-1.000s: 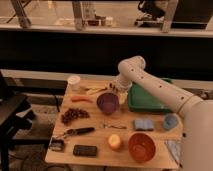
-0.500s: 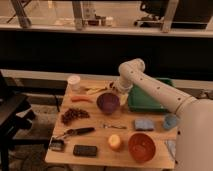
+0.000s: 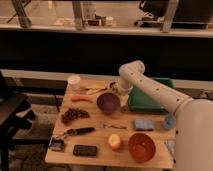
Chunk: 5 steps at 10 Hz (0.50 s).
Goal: Place pepper in table surface
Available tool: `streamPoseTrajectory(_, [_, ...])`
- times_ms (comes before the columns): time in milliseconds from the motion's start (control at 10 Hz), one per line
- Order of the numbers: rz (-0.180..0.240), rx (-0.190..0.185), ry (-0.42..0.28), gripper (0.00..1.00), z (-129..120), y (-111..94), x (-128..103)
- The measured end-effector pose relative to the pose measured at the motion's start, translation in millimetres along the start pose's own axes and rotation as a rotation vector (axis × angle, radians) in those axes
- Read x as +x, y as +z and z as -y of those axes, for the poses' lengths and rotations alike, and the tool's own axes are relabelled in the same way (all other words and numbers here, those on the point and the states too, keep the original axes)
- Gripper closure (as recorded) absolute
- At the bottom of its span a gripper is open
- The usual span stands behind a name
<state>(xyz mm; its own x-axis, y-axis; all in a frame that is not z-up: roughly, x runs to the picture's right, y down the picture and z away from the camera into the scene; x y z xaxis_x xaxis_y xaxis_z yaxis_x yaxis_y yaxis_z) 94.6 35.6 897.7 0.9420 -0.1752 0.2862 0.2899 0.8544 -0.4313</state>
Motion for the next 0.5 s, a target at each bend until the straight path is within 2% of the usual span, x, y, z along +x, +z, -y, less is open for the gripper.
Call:
streamPoseTrajectory(100, [-0.013,0.014,-0.025,0.20,4.0,-5.8,-4.8])
streamPoseTrajectory(300, [-0.024,0.034,-0.090,0.20,15.2,-15.8,-29.1])
streamPoseTrajectory(500, [-0.015,0.049,-0.174,0.20,31.2,-21.4,-78.1])
